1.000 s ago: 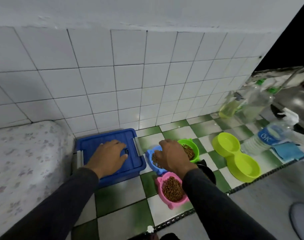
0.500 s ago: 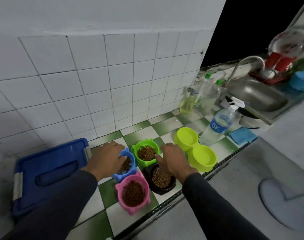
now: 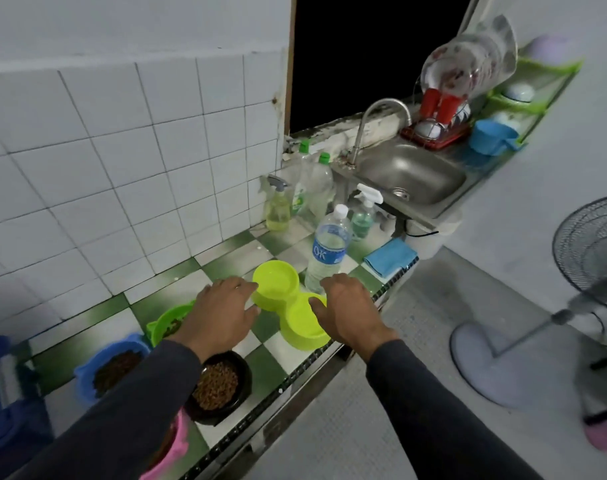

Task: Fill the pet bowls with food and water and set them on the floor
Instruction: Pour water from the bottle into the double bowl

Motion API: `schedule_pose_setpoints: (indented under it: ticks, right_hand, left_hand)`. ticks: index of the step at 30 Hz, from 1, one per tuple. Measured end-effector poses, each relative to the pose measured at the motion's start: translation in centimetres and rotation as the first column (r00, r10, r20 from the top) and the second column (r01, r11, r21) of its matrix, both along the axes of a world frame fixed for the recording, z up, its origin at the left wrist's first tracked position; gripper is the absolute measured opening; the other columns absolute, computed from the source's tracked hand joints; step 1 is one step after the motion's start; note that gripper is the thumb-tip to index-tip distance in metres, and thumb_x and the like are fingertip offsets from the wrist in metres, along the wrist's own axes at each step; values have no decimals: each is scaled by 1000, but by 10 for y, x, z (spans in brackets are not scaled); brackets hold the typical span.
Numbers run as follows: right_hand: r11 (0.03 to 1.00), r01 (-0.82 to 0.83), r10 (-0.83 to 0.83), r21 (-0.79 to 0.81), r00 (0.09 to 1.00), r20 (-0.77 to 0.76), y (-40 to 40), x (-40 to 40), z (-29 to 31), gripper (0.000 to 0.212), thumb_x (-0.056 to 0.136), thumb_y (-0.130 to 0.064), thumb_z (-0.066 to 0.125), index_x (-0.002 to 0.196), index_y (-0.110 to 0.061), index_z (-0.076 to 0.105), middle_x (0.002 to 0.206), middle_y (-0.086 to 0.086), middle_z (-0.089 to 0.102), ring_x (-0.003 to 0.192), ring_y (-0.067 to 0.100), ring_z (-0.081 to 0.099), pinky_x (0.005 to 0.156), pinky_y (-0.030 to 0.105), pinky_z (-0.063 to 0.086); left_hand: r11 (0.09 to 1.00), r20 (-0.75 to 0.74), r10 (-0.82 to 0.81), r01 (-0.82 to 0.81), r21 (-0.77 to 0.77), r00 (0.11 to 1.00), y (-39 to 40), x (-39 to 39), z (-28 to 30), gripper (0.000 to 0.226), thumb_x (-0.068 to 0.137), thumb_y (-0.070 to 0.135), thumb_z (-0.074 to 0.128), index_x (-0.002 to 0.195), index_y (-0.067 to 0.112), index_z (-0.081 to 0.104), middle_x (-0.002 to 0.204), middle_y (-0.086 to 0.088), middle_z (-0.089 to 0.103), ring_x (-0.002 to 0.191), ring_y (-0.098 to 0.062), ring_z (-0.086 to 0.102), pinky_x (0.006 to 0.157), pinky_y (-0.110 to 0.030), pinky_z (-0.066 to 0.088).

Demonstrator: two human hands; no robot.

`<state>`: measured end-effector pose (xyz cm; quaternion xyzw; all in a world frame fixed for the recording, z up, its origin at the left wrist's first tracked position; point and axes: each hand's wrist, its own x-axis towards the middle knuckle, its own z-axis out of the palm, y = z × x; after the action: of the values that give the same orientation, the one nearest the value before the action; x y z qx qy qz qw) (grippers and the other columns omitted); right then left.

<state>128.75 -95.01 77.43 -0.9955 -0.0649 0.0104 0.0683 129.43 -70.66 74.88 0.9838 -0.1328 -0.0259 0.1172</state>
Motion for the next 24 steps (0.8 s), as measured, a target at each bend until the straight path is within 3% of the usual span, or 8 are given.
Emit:
schedule_pose_setpoints:
  ticks: [6,13,21,24]
  right_hand:
    - [991,98,-98,90,995,-4,-54,22,9,45,98,-46,50,123,-10,61,124,15,61,115,33,55,99,44,46]
    - [946,126,-132,298,991,0,-79,57,17,50,99,-41,57,138,-10,54,134,16,56,122,34,51,103,41,45]
    - [891,116,-132,438,991,7,-85,110,17,55,98,-42,59,145,-16,48,139,12,56,127,28,52,103,30,39]
    - [860,94,-124,501,992,27,-85,129,17,59,98,-43,62,146,-13,48,142,10,57,128,24,54,107,33,42]
  left_hand:
    - [997,-15,-60,59,-50,998,-56,39,4,70,99,51,57,160,24,33,157,-4,41,140,-28,41,115,-41,37]
    - [985,-86,-81,67,-157,993,-93,84,-12,103,85,64,70,164,24,18,160,-5,34,144,-28,35,114,-44,40]
    - [937,-212,-60,-19,-350,976,-113,125,-47,123,76,63,81,165,29,3,169,-1,18,154,-23,24,122,-42,32]
    - [905,-262,-45,-72,-419,964,-116,137,-61,127,73,62,84,164,33,1,170,-1,16,155,-22,24,122,-40,32]
